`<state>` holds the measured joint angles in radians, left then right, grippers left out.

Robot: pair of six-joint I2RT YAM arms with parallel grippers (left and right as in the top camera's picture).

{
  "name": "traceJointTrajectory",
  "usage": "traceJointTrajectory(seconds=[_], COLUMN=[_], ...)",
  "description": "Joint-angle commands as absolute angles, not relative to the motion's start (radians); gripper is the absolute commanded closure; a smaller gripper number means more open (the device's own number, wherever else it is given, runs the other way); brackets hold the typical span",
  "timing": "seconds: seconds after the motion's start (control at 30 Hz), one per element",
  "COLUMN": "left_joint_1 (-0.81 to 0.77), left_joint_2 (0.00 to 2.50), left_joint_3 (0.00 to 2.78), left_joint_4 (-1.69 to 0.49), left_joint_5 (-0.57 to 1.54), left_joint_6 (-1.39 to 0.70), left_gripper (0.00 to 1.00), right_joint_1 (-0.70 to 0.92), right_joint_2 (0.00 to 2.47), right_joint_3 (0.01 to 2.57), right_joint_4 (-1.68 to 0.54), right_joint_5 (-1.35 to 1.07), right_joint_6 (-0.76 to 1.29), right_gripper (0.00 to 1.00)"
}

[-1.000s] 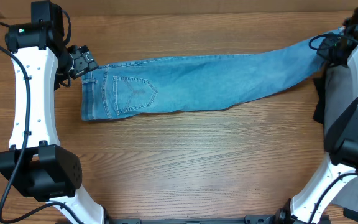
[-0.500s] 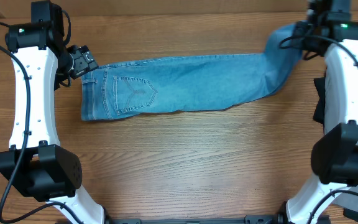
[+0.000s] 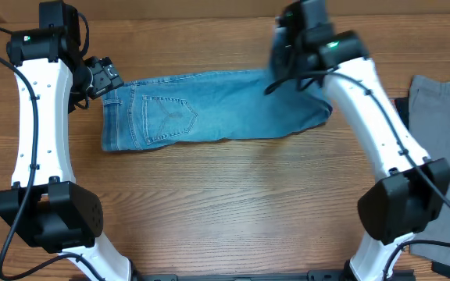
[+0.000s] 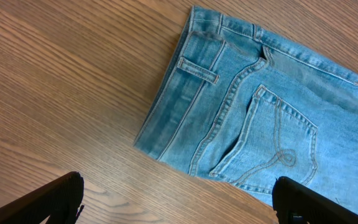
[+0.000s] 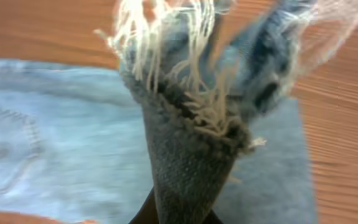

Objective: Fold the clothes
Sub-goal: 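Lift the hem and fold it left over the jeans toward the waist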

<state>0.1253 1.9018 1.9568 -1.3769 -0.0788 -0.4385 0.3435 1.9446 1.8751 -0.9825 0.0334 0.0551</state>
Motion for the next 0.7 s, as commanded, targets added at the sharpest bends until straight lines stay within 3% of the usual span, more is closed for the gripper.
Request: traceJointTrajectory(seconds=[0.0,0.67], left_joint_1=[0.131,0.131], left_joint_2=[1.906,1.906], left_joint_3=[1.959,1.959], left_joint_4=[-1.378,-1.378], left_joint_5=[-0.078,-0.078], left_joint_6=[-0.434,-0.434], left_gripper=[0.00,0.00], right_joint_1=[0.395,0.558], right_joint_2=[2.008,2.136], right_joint_3=[1.859,1.859], right_joint_4=[-0.958,-0.905], right_joint_5=[0.032,0.032], right_joint_6=[0.128,0.269], right_gripper=[0.96,0.96])
